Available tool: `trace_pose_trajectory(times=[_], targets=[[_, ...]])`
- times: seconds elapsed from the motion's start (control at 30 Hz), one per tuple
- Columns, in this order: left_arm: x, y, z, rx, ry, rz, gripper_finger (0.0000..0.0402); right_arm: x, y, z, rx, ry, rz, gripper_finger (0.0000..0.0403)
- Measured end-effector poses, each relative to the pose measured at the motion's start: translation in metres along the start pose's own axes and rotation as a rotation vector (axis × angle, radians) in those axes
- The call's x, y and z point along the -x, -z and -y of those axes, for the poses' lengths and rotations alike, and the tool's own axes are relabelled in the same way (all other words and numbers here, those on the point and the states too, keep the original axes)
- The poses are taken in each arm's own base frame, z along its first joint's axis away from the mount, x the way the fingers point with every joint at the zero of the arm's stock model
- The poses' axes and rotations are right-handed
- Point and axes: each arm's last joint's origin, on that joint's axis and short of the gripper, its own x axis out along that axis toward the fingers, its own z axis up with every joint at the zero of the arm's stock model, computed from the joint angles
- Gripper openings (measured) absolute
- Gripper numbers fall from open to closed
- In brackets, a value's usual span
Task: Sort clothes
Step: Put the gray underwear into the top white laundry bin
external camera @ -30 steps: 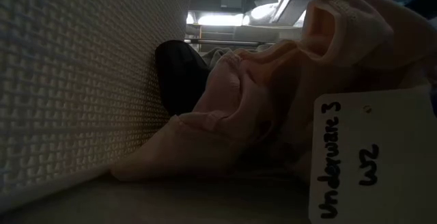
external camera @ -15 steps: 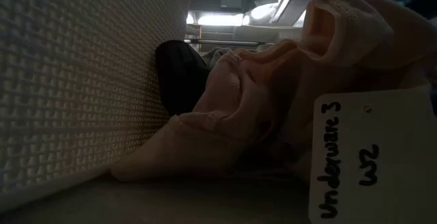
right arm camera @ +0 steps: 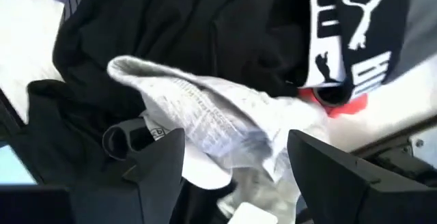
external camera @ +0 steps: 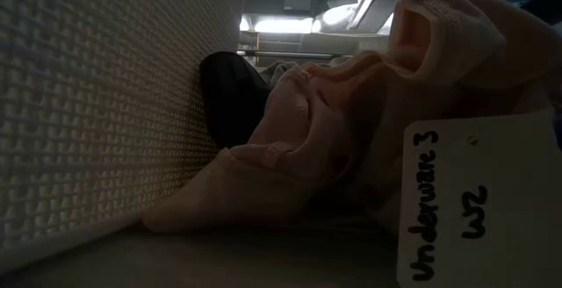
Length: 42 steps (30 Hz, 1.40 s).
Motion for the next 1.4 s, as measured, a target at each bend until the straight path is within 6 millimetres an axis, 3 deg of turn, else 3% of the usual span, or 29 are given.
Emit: trace_pose_trajectory(times=[0.27, 0.5, 0.67, 0.93, 1.0, 1.13, 1.4], targets=[[0.000, 0.000, 0.000, -0.003, 0.000, 0.001, 0.0159, -0.023, 0.003, 0.001, 0.131, 0.040, 0.028, 0.0259], [0.000, 0.000, 0.000, -0.003, 0.000, 0.000, 0.0159, -0.031, 0.003, 0.001, 0.160, 0.046, 0.053, 0.0248], [0.000, 0.000, 0.000, -0.003, 0.000, 0.000, 0.0159, -0.031, 0.003, 0.000, 0.181, 0.035, 0.057, 0.0180], [0.000, 0.000, 0.000, -0.003, 0.000, 0.000, 0.0159, -0.030, 0.004, 0.000, 0.210, 0.019, 0.021, 0.0027], [0.000, 0.000, 0.000, -0.003, 0.000, 0.000, 0.0159, -0.028, 0.004, -0.001, 0.231, 0.008, 0.011, 0.0012], [0.000, 0.000, 0.000, -0.003, 0.000, 0.000, 0.0159, -0.015, -0.005, 0.000, 0.208, 0.003, 0.044, 0.0033], [0.000, 0.000, 0.000, -0.004, 0.000, -0.001, 0.0159, 0.023, -0.039, 0.009, 0.167, -0.042, 0.135, 0.0010]])
